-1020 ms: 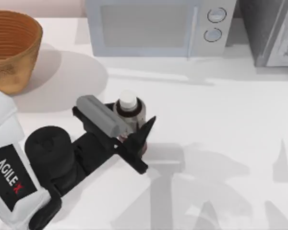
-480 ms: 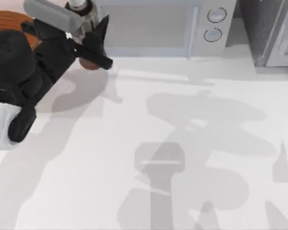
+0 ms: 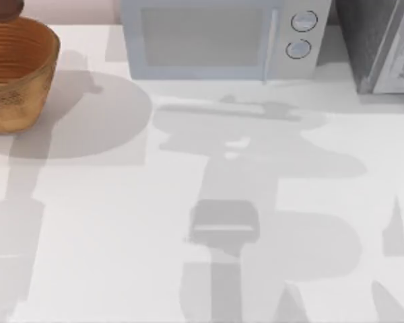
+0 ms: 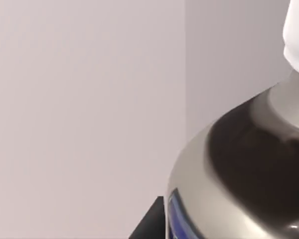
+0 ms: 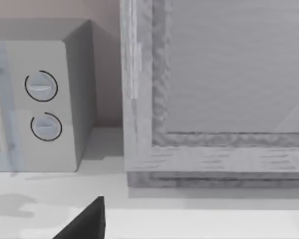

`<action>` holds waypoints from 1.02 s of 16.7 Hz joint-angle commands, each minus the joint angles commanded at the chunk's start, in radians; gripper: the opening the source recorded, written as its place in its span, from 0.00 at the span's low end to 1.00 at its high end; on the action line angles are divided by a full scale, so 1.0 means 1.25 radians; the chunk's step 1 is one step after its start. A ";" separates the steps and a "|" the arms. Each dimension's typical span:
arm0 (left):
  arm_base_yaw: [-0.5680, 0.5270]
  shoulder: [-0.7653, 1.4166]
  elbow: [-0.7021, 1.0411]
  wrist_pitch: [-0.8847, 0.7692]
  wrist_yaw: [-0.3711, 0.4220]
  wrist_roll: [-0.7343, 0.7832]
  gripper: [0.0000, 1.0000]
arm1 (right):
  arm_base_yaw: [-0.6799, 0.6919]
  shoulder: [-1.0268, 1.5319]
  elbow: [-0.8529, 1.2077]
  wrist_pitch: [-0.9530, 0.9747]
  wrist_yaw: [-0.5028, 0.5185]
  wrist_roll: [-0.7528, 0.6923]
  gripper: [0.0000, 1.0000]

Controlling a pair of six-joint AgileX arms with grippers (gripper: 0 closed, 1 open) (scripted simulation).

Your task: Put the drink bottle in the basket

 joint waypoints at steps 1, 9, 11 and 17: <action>0.026 -0.013 0.020 -0.046 -0.004 -0.002 0.00 | 0.000 0.000 0.000 0.000 0.000 0.000 1.00; 0.136 -0.058 0.087 -0.234 -0.023 -0.009 0.00 | 0.000 0.000 0.000 0.000 0.000 0.000 1.00; 0.136 -0.058 0.087 -0.234 -0.023 -0.009 0.00 | 0.000 0.000 0.000 0.000 0.000 0.000 1.00; 0.129 -0.013 0.093 -0.197 -0.027 -0.007 0.00 | 0.000 0.000 0.000 0.000 0.000 0.000 1.00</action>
